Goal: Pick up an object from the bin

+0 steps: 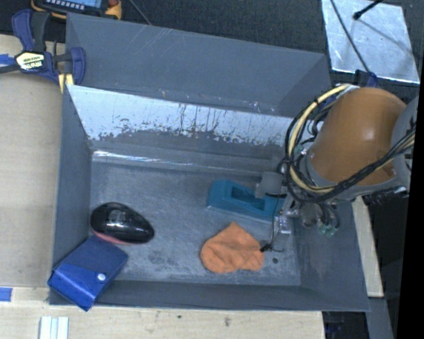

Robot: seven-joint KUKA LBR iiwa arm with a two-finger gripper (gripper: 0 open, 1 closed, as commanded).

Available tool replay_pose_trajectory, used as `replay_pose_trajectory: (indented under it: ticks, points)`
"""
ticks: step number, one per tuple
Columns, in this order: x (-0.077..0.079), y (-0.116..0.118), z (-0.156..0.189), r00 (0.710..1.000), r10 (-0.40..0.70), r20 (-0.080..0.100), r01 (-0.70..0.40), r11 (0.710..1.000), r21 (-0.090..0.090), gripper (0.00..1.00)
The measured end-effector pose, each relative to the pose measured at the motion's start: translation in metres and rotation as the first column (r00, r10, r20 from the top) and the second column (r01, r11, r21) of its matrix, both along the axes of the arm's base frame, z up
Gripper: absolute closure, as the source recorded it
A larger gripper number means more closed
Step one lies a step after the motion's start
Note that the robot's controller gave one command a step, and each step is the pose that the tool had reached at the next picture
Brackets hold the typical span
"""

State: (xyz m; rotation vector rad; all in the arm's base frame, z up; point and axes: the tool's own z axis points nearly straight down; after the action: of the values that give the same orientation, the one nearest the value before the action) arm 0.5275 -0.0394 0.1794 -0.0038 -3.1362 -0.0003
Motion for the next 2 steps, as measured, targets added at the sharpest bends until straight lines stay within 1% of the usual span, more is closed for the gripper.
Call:
replay_pose_trajectory:
  ticks: [1,2]
  points:
    - [0.002,0.000,0.005,1.000,0.001,0.009,-0.001,1.000,-0.001,0.00]
    - [0.009,0.001,-0.026,0.999,-0.049,0.014,0.049,0.999,0.000,0.00]
